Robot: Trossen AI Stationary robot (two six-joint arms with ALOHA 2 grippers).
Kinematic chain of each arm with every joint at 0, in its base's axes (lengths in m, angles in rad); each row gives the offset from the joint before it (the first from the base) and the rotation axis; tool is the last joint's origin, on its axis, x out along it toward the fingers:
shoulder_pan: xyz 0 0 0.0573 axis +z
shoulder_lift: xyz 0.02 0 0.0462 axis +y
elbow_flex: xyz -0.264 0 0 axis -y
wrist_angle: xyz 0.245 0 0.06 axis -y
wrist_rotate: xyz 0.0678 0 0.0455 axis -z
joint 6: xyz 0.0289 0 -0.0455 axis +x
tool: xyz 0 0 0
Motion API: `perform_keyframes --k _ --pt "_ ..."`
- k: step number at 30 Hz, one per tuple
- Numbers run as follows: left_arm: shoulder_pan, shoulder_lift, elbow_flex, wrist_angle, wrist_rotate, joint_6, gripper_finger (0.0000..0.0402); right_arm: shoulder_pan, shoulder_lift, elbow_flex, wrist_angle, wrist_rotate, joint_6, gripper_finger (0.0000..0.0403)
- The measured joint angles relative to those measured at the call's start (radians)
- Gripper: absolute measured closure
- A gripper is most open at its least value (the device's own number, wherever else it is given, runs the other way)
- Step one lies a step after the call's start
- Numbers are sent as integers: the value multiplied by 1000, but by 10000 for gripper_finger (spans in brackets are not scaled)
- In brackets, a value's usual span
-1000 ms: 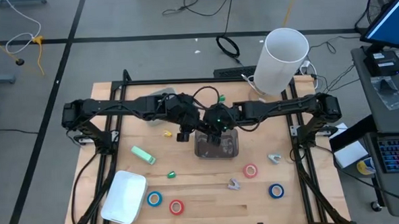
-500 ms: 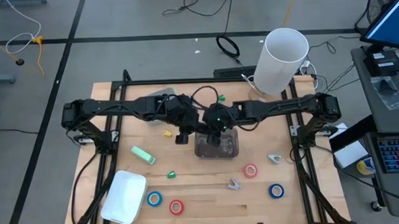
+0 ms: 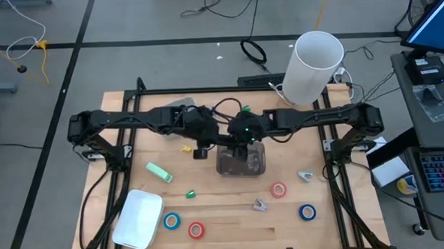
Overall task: Pick and place Stapler, Stapler remover, tape
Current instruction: Put the black stapler into the gray bin
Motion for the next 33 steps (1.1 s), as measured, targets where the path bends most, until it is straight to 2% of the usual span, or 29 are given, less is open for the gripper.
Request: perform_keyframes --k 6,15,21,26,29,33 --pt "31 -18 -1 -173 -195 -52 262 1 -51 -1 -117 -27 2 140" --pt "135 -49 -3 -377 -270 -192 262 3 -88 -4 -360 17 64 155" --pt "201 -107 -3 -401 -291 -234 262 5 -114 -2 -393 21 80 160" --pt "222 -194 -4 -350 -249 -267 262 2 -129 -2 -389 54 77 161" --pt "237 -245 -4 -357 -285 -249 262 2 -127 -2 -394 53 70 161" --pt "296 -294 -60 -382 -291 -244 262 2 -128 -2 -393 53 56 161"
